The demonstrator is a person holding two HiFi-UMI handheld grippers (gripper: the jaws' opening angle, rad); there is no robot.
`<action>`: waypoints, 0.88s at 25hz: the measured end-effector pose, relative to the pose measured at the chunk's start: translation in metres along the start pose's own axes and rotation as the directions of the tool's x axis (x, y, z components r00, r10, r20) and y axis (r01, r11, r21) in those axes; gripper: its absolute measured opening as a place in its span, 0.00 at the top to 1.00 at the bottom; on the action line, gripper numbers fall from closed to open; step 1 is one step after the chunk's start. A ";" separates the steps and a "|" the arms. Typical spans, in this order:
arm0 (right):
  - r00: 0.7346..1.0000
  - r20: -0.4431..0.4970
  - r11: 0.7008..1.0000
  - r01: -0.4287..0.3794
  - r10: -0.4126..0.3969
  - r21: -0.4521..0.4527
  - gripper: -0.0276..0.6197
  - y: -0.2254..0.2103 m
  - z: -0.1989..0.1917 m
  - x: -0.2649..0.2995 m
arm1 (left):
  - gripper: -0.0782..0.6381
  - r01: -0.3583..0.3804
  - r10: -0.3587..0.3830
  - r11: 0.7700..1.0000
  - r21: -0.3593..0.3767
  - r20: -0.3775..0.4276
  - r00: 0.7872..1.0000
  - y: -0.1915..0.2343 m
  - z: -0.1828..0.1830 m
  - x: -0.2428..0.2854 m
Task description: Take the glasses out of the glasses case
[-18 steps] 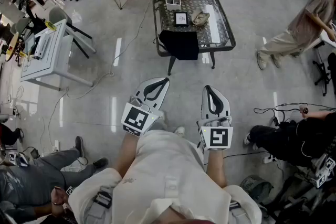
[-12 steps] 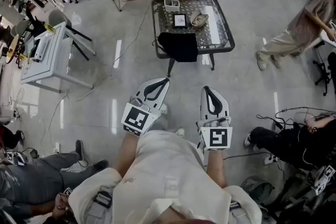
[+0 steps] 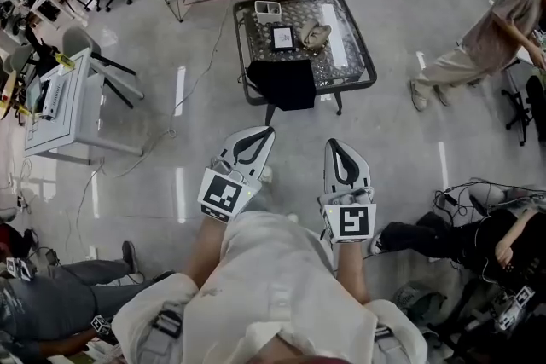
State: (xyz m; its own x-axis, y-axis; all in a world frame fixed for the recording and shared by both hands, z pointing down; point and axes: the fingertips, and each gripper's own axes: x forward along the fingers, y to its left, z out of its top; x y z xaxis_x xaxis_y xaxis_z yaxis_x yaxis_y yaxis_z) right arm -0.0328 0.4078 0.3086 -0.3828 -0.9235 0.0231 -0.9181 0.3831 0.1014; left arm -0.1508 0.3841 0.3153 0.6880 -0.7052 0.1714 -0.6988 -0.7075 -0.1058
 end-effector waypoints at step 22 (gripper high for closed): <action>0.988 -0.107 0.994 0.105 -0.107 -0.026 0.95 -0.002 -0.010 0.195 | 0.87 0.172 -0.171 0.985 -0.026 0.035 0.985 0.168 -0.015 0.098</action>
State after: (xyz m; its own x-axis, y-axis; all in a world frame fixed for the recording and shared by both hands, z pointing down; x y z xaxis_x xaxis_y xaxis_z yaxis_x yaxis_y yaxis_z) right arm -0.1048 0.2268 0.3225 -0.2688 -0.9559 0.1187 -0.9503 0.2832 0.1290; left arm -0.2036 0.1963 0.3293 0.8039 -0.5749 0.1521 -0.5748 -0.8168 -0.0493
